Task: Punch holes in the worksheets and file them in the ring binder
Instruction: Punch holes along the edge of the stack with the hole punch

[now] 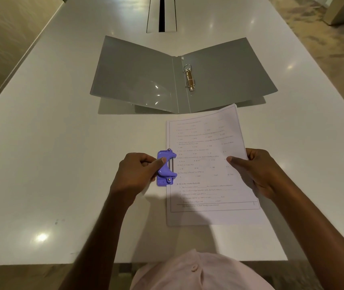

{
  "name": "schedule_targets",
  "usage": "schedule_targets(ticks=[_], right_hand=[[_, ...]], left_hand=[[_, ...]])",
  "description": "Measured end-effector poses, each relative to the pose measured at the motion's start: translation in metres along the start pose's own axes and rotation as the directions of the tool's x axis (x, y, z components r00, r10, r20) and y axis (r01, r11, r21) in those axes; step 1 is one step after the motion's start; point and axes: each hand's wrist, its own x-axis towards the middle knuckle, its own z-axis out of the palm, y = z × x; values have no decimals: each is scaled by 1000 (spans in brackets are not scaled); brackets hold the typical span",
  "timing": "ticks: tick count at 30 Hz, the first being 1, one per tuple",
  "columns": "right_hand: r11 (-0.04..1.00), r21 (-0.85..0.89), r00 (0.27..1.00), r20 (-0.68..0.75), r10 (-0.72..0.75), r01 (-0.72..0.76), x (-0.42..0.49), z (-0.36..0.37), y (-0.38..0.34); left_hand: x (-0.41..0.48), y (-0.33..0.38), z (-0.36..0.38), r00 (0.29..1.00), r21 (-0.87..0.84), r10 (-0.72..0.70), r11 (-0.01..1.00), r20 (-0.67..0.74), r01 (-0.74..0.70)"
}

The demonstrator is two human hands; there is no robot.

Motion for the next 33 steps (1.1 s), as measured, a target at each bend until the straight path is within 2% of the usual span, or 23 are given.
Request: schedule_targets(ticks=[14, 33], right_hand=[[1000, 19, 1000, 12, 8, -8, 5, 0, 0], [999, -53, 1000, 24, -3, 5, 8, -6, 7]], left_hand=[[6, 0, -1, 999, -13, -18, 1000, 29, 18], [6, -2, -1, 1000, 4, -7, 1000, 16, 7]])
